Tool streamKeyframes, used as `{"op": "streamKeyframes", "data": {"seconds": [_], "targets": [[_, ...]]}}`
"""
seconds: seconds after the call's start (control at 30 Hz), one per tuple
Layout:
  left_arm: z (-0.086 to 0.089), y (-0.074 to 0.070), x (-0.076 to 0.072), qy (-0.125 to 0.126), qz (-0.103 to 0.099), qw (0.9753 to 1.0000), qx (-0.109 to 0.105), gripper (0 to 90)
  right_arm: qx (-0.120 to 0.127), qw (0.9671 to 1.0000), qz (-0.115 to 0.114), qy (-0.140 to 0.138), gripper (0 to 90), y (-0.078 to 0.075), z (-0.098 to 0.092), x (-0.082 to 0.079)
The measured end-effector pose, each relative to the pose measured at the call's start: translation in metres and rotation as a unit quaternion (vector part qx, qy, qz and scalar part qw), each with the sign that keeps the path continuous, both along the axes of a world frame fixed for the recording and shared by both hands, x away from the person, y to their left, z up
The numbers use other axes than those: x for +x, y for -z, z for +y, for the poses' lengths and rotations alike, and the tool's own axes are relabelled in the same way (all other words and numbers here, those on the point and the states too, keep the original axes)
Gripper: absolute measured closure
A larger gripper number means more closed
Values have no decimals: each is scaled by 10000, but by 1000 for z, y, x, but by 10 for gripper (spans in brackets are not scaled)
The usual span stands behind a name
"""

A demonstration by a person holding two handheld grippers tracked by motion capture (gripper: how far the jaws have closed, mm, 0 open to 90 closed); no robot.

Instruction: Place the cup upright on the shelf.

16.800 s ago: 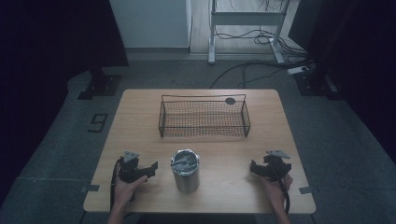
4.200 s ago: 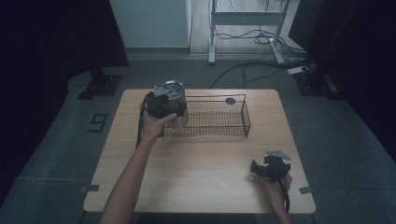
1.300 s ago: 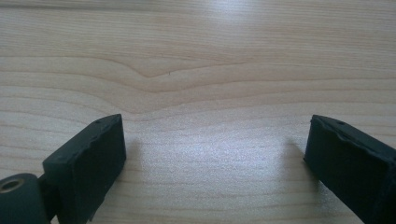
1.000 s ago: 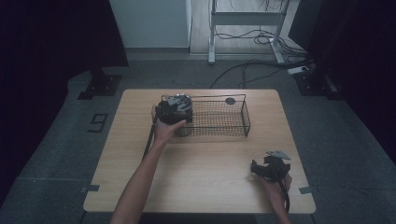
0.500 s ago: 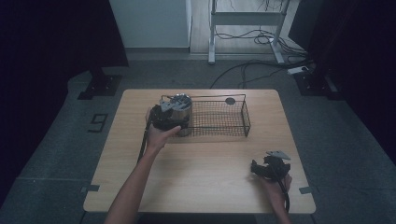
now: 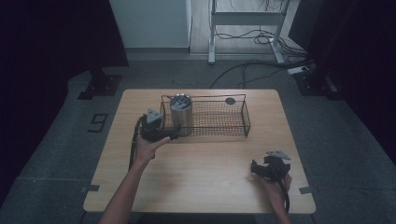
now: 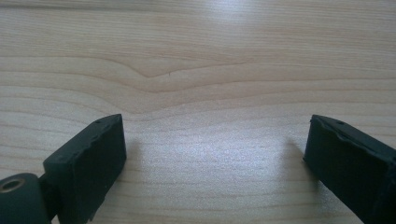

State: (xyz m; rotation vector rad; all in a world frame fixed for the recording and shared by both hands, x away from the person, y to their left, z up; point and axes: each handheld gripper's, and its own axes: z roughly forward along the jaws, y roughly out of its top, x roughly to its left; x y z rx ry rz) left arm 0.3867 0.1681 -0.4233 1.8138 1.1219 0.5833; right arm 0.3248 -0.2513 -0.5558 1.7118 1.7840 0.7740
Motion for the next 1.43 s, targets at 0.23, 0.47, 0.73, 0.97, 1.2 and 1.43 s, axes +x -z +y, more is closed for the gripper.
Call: {"op": "streamKeyframes", "data": {"seconds": [0.23,0.47,0.73,0.97,1.2,1.43], "targets": [[22,14,-31,-53,124,9999,-76,76,-3,10000,2,-3,52,0,0,0],[32,29,-60,-47,185,9997,129,79,0,10000,3,-3,51,0,0,0],[41,49,-85,-10,284,9996,56,86,0,10000,2,-3,52,0,0,0],[39,72,-101,0,425,9991,70,86,-1,10000,1,-3,51,0,0,0],[35,84,-103,54,532,9985,79,83,-1,10000,0,-2,52,0,0,0],[32,90,-102,1,577,9982,142,74,1,10000,1,-4,53,0,0,0]]}}
